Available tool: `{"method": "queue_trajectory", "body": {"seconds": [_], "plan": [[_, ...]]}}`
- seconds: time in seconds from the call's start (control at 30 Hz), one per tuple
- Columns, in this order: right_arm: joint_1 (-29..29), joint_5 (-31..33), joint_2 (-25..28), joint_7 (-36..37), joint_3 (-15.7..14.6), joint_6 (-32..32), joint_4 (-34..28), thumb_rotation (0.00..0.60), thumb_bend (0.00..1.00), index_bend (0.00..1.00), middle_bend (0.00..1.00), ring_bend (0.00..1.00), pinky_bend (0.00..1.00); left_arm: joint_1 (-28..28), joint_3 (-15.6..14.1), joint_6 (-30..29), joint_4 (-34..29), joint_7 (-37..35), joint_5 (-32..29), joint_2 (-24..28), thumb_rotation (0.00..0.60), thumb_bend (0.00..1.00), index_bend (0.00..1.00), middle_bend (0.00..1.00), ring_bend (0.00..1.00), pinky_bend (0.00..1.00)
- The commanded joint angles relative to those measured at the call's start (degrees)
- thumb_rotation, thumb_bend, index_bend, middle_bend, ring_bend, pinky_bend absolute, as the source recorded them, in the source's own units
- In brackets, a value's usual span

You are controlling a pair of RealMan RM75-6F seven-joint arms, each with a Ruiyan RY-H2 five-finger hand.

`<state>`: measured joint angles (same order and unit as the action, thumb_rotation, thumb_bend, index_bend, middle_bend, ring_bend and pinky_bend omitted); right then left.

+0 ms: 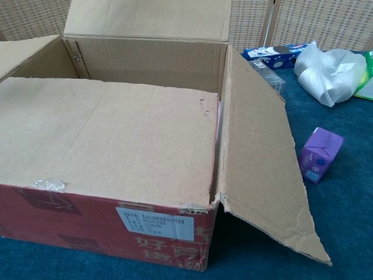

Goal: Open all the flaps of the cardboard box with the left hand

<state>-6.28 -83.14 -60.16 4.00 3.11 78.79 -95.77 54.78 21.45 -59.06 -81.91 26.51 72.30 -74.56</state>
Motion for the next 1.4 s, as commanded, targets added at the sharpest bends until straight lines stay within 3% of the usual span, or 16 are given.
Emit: {"method": "queue_trajectory", "body": {"seconds": [0.03,0.17,0.23,0.3,0.4,0.47,0.77,0.93,1.1,1.27,1.4], "plan": [[0.03,-0.20,0.06,-0.09,-0.07,0.10,-0.20,0.600,0.00,0.00,0.00,0.00,0.15,-2.25,-1.90,-0.16,-5.09,-1.36,0.44,3.61,0.600,0.17,0.06,0.00,0.00,0.09],[-0.05,-0.47,0.01,-0.38,-0.28,-0.10,-0.42,0.600,0.00,0.00,0.00,0.00,0.15,-4.65,-2.87,1.25,-12.92,-2.23,-3.15,7.86,0.600,0.16,0.18,0.01,0.02,0.18],[-0.09,-0.60,-0.07,-0.64,-0.38,-0.15,-0.50,0.600,0.00,0.00,0.00,0.00,0.15,-5.54,-3.16,1.98,-16.18,-3.51,-4.18,9.91,0.600,0.16,0.29,0.14,0.09,0.26],[-0.12,-0.80,-0.20,-1.01,-0.48,-0.16,-0.59,0.600,0.00,0.00,0.00,0.00,0.15,-6.51,-3.74,2.97,-19.38,-4.85,-4.88,12.39,0.600,0.15,0.45,0.36,0.27,0.40],[-0.14,-1.08,-0.36,-1.39,-0.66,-0.17,-0.79,0.600,0.00,0.00,0.00,0.00,0.15,-7.46,-4.44,4.53,-23.17,-6.12,-6.57,15.38,0.600,0.10,0.58,0.54,0.42,0.56],[-0.16,-1.20,-0.46,-1.67,-0.76,-0.21,-0.90,0.600,0.00,0.00,0.00,0.00,0.15,-7.78,-4.79,5.60,-25.19,-6.65,-8.23,16.87,0.592,0.06,0.64,0.58,0.45,0.61],[-0.22,-1.53,-0.67,-2.36,-0.96,-0.21,-1.42,0.600,0.00,0.00,0.00,0.00,0.15,-5.74,-5.85,11.30,-32.57,-5.60,-20.28,22.16,0.469,0.01,0.65,0.58,0.47,0.63],[-0.23,-1.42,-0.38,-1.63,-0.88,-0.24,-1.40,0.600,0.00,0.00,0.00,0.00,0.15,-0.84,-6.28,18.35,-35.50,-7.92,-32.50,23.89,0.405,0.00,0.62,0.49,0.37,0.48],[-0.17,-1.56,-0.27,-1.49,-0.90,-0.02,-1.46,0.600,0.00,0.00,0.00,0.00,0.15,2.54,-7.57,19.42,-36.07,-8.05,-38.77,24.12,0.260,0.00,0.56,0.39,0.22,0.33],[-0.16,-1.53,-0.22,-1.29,-0.82,0.10,-1.47,0.600,0.00,0.00,0.00,0.00,0.15,5.27,-8.90,18.83,-36.55,-7.85,-43.51,23.97,0.162,0.00,0.54,0.35,0.16,0.28],[-0.25,-1.66,-0.22,-1.22,-0.89,-0.04,-1.42,0.600,0.00,0.00,0.00,0.00,0.15,6.99,-10.30,19.31,-36.74,-8.26,-47.16,23.42,0.137,0.00,0.54,0.34,0.15,0.28]]}}
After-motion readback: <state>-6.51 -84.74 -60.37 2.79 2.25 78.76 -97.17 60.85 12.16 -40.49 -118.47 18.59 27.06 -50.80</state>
